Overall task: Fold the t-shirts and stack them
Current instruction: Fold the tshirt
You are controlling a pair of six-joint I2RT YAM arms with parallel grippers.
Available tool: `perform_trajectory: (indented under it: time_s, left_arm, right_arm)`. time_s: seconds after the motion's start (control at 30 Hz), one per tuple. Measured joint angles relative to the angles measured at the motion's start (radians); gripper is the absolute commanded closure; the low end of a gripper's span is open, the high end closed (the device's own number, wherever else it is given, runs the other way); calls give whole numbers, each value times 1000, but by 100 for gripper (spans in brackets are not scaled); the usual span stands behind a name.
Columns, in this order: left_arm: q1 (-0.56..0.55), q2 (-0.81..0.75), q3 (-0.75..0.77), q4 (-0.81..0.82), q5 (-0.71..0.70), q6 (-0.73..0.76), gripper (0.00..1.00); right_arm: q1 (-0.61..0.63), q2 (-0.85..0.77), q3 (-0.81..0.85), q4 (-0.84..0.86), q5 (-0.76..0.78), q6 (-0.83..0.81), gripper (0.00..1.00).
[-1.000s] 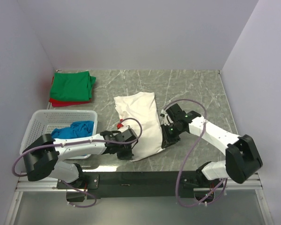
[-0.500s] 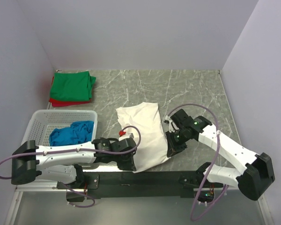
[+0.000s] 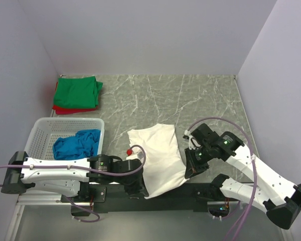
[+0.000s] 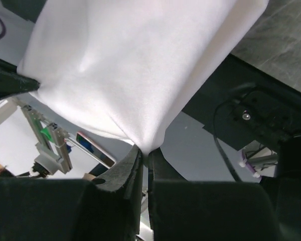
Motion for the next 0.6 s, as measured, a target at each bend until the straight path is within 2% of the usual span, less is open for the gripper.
perform_trajectory:
  time_s: [0.17,0.27,0.4,0.6]
  left_arm:
    - [-27,-85,28,-32,-66,-120,100]
    - [8,-156,14,-35,-105,-158,100]
    - [147,-197,-2,-60,-112,-135,100]
    - [382,-149,2,-61,-73,13,100]
  right_arm:
    - [1,6,61,-33,8,30,100]
    - [1,68,115,-29,28,34,100]
    - [0,191,204,2,58,32,100]
    - [-21,338,346,38,87,5,100]
